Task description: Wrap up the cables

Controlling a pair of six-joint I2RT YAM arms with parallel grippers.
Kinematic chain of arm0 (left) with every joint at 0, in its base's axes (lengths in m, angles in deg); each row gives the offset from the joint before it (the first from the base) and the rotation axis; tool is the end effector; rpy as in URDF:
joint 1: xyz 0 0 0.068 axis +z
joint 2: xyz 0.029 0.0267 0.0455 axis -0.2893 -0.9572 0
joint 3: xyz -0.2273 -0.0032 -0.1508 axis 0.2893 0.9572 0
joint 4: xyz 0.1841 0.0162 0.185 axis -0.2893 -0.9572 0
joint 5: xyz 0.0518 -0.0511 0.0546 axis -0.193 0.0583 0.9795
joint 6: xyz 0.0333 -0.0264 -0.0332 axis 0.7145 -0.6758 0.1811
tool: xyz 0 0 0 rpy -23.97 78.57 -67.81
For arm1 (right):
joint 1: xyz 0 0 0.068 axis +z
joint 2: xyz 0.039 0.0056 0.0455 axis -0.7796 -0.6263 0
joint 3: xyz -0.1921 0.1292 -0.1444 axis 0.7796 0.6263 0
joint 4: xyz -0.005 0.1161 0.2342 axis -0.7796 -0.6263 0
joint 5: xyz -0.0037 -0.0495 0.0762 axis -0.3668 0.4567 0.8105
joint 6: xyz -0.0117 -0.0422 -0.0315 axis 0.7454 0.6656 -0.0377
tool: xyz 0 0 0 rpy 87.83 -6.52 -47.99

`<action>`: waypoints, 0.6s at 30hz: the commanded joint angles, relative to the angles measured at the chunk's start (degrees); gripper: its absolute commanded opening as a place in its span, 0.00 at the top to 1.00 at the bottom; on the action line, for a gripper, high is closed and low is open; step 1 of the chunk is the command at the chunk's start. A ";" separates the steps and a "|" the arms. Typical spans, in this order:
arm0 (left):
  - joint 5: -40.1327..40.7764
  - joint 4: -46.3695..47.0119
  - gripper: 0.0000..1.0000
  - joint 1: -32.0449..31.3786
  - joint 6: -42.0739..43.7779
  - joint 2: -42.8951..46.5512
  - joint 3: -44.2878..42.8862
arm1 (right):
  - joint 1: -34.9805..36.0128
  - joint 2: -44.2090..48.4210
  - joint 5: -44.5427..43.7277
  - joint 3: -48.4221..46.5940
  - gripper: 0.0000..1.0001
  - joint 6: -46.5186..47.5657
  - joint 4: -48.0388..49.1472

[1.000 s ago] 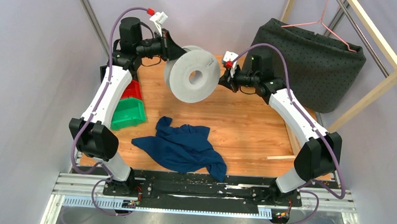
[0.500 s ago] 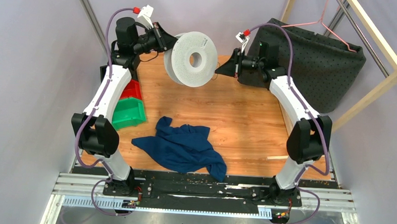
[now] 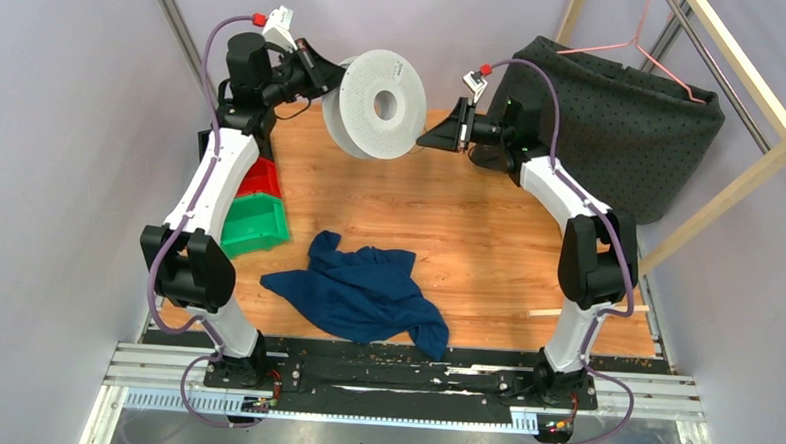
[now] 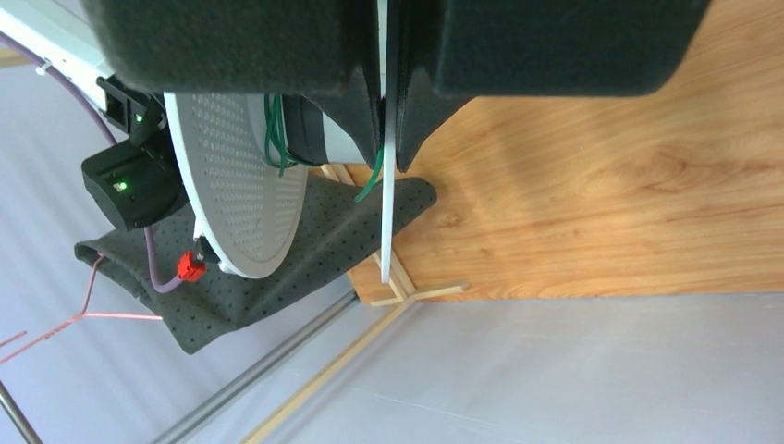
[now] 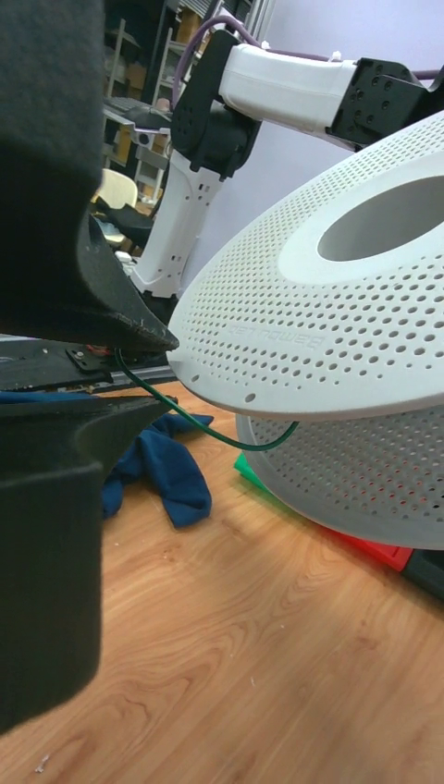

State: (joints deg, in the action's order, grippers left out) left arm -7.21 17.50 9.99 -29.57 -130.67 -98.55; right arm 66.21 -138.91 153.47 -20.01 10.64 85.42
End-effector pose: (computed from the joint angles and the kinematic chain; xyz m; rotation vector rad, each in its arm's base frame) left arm 0.3891 -0.0663 0.4362 -0.0135 1.7282 -1.0777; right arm 0.4067 0.1429 0.3400 -0.5482 1.7785 1.7142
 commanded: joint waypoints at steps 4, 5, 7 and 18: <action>3.91 2.79 1.00 0.24 -1.19 5.96 -1.36 | -0.71 0.66 -1.15 -0.32 0.64 -2.34 4.76; 4.72 2.78 1.00 0.24 -1.25 6.54 -1.13 | -0.74 0.49 -1.22 -0.30 0.63 -2.45 4.79; 6.05 2.86 1.00 0.24 -1.05 7.92 -0.82 | -0.74 0.42 -1.55 0.25 0.72 -3.58 7.25; 11.17 3.38 1.00 0.24 -3.37 11.20 0.53 | -0.42 -2.56 -7.51 5.11 0.99 -24.78 35.45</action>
State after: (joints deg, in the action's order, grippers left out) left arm 0.60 17.48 9.99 -29.98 -121.51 -98.48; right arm 66.19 -139.63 148.64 -16.29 -4.36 106.81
